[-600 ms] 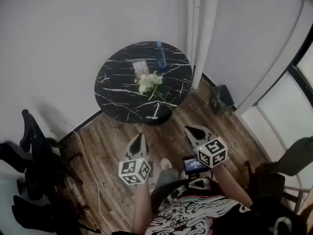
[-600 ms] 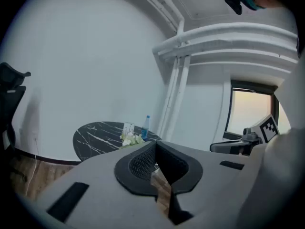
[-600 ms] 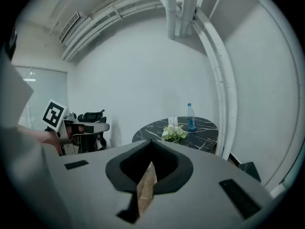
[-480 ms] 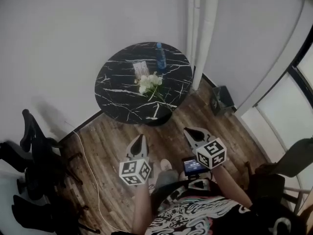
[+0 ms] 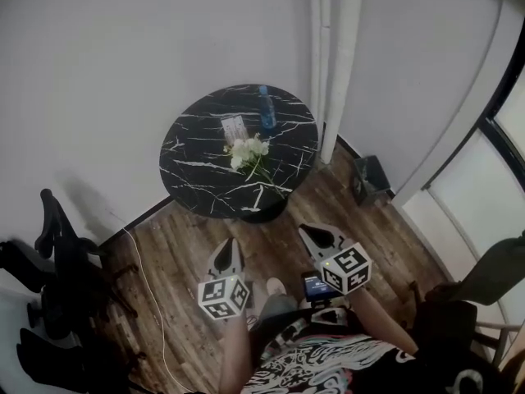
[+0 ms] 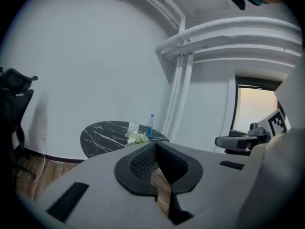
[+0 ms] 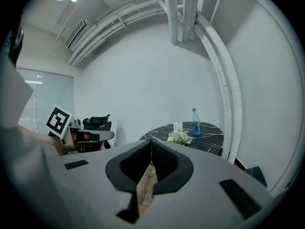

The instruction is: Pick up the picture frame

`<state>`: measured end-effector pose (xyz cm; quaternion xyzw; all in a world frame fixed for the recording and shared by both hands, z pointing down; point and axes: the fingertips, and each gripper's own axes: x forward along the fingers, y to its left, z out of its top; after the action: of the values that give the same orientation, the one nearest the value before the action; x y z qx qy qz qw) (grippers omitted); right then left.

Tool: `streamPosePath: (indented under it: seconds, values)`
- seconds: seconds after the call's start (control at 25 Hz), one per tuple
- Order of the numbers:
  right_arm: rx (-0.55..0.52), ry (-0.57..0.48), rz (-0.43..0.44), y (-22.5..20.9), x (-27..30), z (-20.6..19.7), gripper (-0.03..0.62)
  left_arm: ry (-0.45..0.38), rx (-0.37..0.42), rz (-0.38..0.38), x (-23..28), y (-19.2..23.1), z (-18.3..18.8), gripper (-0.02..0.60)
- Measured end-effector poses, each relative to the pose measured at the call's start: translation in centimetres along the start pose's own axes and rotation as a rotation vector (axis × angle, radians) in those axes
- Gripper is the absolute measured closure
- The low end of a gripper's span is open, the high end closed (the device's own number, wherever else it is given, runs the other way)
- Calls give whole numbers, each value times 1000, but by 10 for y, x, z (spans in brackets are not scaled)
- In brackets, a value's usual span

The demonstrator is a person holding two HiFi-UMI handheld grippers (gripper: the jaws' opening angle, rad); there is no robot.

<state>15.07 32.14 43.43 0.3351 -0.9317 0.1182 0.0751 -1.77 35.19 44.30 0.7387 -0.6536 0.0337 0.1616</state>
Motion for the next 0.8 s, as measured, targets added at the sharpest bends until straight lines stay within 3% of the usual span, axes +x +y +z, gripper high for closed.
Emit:
streamPosePath:
  seconds: [0.48, 0.8]
  values:
    - [-28, -8, -71, -31, 6, 3, 576, -42, 23, 32, 22, 5, 18, 566]
    - [21, 14, -97, -75, 59, 3, 576, -41, 69, 30, 87, 26, 30, 566]
